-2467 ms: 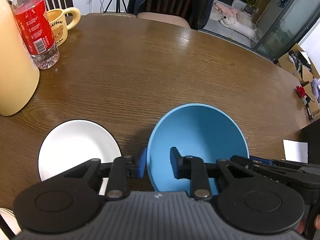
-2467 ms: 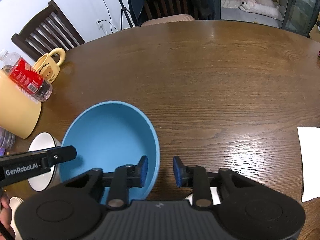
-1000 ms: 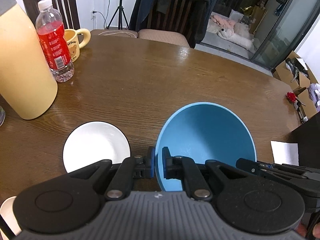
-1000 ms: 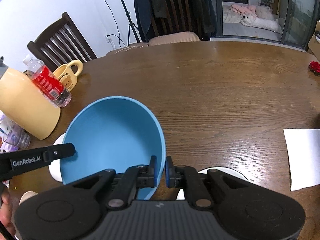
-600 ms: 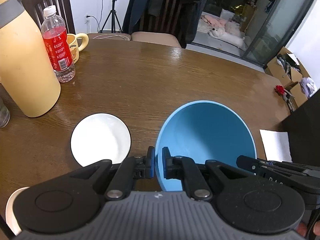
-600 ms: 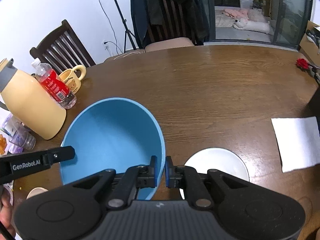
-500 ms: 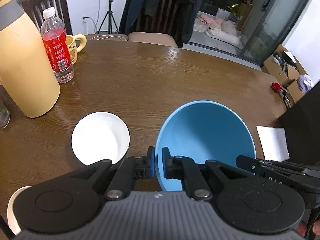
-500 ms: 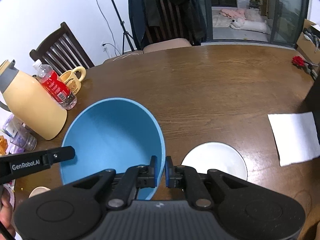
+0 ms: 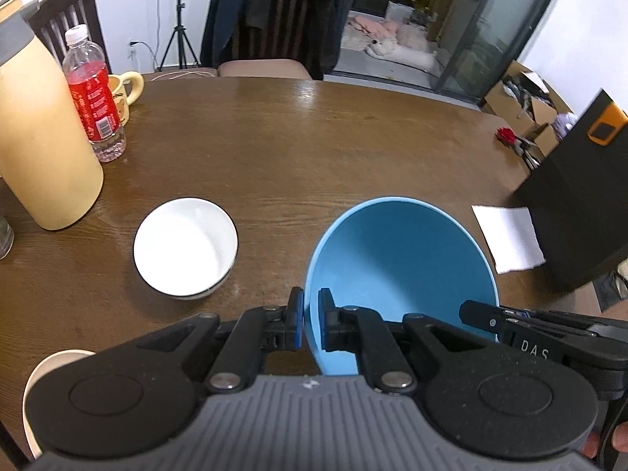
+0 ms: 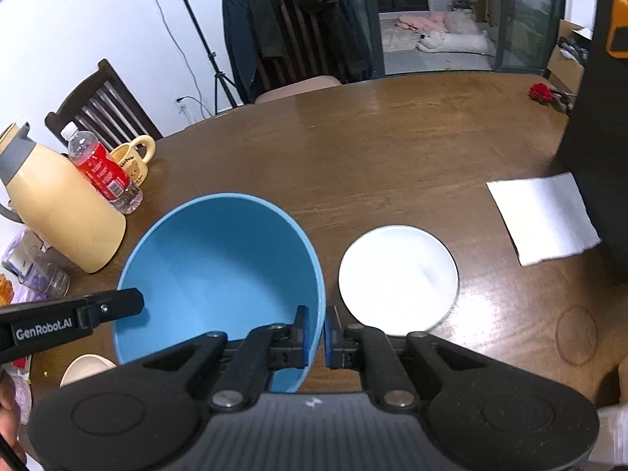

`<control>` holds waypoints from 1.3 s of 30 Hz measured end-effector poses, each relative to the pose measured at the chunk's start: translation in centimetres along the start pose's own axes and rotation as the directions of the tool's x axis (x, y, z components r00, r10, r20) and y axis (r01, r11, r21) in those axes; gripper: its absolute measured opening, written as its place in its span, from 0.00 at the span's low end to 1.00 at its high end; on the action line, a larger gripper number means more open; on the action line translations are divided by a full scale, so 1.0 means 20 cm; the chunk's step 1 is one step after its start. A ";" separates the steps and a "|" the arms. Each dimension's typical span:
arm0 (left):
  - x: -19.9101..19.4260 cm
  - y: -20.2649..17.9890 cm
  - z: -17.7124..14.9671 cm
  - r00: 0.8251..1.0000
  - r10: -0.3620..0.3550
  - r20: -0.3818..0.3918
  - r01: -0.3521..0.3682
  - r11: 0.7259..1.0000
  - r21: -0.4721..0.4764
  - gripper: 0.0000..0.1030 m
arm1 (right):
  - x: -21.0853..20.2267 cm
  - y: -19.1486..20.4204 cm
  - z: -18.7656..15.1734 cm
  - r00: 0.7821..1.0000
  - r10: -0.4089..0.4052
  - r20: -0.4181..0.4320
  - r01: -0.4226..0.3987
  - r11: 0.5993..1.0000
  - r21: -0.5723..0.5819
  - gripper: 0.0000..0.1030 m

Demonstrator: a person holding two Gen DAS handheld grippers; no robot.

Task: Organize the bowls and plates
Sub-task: 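Lift the blue bowl with both grippers and turn toward the plate stack, then lower the held blue bowl onto the table beside the cream plates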

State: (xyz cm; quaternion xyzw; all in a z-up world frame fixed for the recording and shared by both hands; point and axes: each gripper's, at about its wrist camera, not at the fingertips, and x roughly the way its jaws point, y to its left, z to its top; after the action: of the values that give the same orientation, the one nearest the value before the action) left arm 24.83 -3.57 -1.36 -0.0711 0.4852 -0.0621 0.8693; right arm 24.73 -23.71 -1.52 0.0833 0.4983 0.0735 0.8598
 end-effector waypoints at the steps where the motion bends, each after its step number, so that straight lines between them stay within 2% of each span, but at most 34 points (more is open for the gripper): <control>1: -0.01 0.00 -0.01 1.000 -0.005 -0.002 0.005 1.000 0.008 0.08 | -0.01 0.00 -0.02 1.000 -0.006 0.001 0.006 1.000 0.007 0.07; 23: 0.05 -0.19 -0.28 0.991 -0.084 -0.102 0.100 0.981 0.163 0.08 | -0.14 -0.20 -0.40 0.995 -0.100 -0.025 0.103 0.985 0.136 0.07; 39: 0.18 -0.29 -0.46 0.980 -0.085 -0.178 0.130 0.957 0.258 0.08 | -0.10 -0.31 -0.59 0.986 -0.152 -0.062 0.161 0.970 0.181 0.07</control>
State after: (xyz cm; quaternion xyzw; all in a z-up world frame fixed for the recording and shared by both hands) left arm 18.59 -10.53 -8.12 0.0262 0.5378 -0.1800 0.8232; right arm 13.69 -29.44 -6.92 0.1215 0.5283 -0.0392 0.8394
